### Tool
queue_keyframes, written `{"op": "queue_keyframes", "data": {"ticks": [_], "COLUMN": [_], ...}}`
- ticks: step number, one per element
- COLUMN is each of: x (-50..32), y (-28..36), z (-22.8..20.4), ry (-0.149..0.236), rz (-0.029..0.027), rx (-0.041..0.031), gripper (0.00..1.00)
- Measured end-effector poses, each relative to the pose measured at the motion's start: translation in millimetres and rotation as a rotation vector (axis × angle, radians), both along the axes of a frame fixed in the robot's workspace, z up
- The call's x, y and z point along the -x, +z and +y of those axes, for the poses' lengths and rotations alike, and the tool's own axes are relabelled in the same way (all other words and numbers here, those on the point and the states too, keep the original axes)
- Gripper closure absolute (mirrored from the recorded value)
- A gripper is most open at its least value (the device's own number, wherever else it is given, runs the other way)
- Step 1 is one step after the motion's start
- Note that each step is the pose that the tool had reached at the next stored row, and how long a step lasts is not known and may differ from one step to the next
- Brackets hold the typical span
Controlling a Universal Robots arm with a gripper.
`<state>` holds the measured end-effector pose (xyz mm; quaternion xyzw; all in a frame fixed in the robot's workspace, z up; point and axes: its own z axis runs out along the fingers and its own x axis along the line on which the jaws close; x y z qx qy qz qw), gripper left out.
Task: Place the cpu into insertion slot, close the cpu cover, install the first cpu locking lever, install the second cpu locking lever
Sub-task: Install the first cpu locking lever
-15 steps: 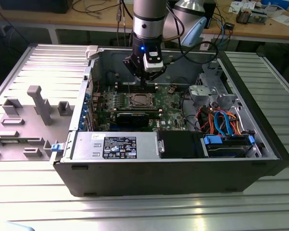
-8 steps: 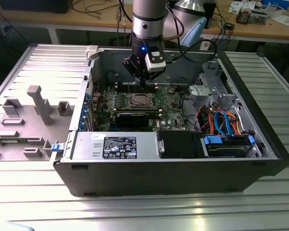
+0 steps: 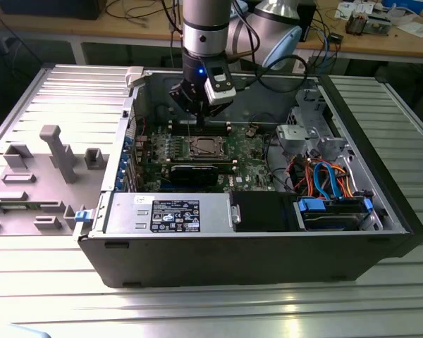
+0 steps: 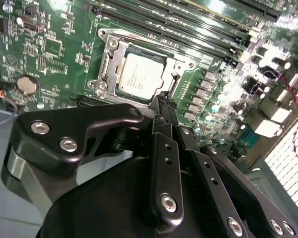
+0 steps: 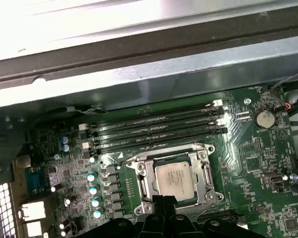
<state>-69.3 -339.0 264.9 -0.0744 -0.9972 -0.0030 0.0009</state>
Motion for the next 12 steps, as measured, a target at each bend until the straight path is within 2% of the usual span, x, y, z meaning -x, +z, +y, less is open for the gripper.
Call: {"op": "queue_keyframes", "data": {"ticks": [2,4,5,6,12], "x": [0.0,1.4,2.5,8.3,8.6], "y": [-0.1,-0.3,-0.2,-0.2,-0.2], "z": [0.0,0.1,0.0,0.0,0.0], "ry": [0.071,0.101,0.110,0.112,0.112], "rz": [0.0000,-0.0002,-0.0001,-0.0001,-0.0001], "rx": [-0.0001,-0.0004,-0.0002,-0.0002,-0.0005], "gripper": [0.89,0.89,0.89,0.89,0.89]}}
